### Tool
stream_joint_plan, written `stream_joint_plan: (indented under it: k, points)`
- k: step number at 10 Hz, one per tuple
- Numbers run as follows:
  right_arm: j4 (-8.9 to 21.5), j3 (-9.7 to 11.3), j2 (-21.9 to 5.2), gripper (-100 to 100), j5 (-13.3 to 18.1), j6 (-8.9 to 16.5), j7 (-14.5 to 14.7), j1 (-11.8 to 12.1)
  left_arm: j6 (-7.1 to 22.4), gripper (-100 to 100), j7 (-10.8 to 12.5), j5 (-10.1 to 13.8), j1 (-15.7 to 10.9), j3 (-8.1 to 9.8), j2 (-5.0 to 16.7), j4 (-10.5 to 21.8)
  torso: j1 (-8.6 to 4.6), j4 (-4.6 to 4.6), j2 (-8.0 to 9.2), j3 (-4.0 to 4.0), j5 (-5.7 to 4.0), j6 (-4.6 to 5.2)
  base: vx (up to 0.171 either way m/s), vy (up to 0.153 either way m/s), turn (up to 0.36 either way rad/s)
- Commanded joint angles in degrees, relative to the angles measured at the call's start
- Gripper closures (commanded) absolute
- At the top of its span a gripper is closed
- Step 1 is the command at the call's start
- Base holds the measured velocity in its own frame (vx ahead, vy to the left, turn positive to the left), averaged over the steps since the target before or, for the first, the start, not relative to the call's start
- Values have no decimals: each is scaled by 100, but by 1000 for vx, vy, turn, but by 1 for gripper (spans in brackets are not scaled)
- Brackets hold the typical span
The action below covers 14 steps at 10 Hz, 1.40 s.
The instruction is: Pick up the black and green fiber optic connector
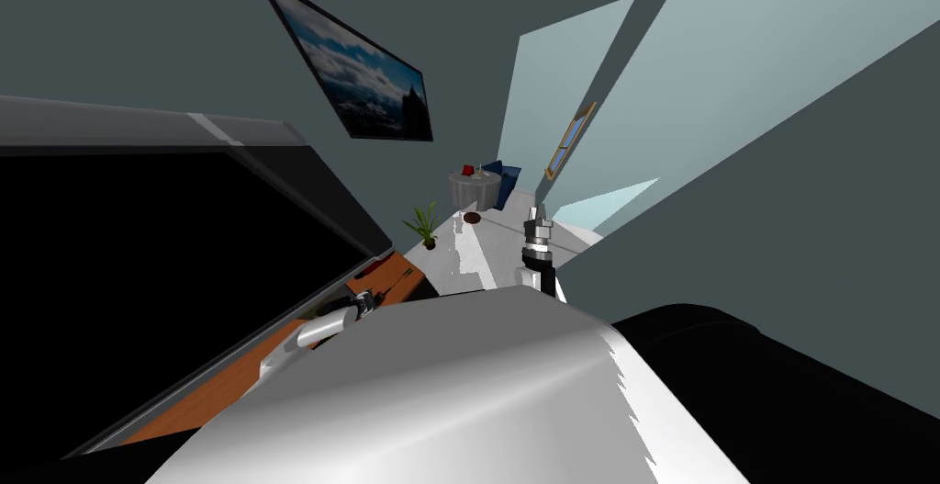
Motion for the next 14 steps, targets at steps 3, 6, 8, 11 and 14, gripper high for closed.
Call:
stream_joint_plan:
  k: [3, 6, 8, 11, 14]
  points:
    - [0, 0, 0, 0, 0, 0, 0, 0, 539, -100, 134, 251, -124, -10, 45, 387, 2, 0, -1, -1, 1, 0, 90, -2, -45]
    - [0, 0, 0, 0, 0, 0, 0, 0, 992, -100, 242, 473, -223, -14, 79, 702, -2, -2, -8, -5, 0, 0, 114, -12, -58]
    - [0, 0, 0, 0, 0, 0, 0, 1, 1198, -100, 292, 575, -268, -14, 94, 848, 3, -4, -21, -11, 1, 1, 130, 5, -47]
    - [0, 0, 0, 0, 0, 0, 0, 0, 1572, -100, 380, 759, -350, -14, 127, 1117, -4, -1, -4, -2, 0, 1, 87, -9, -47]
    - [0, 0, 0, 0, 0, 0, 0, 0, 2022, -100, 484, 978, -445, -10, 176, 1441, -3, -1, -5, -3, 0, 0, 96, -7, -46]
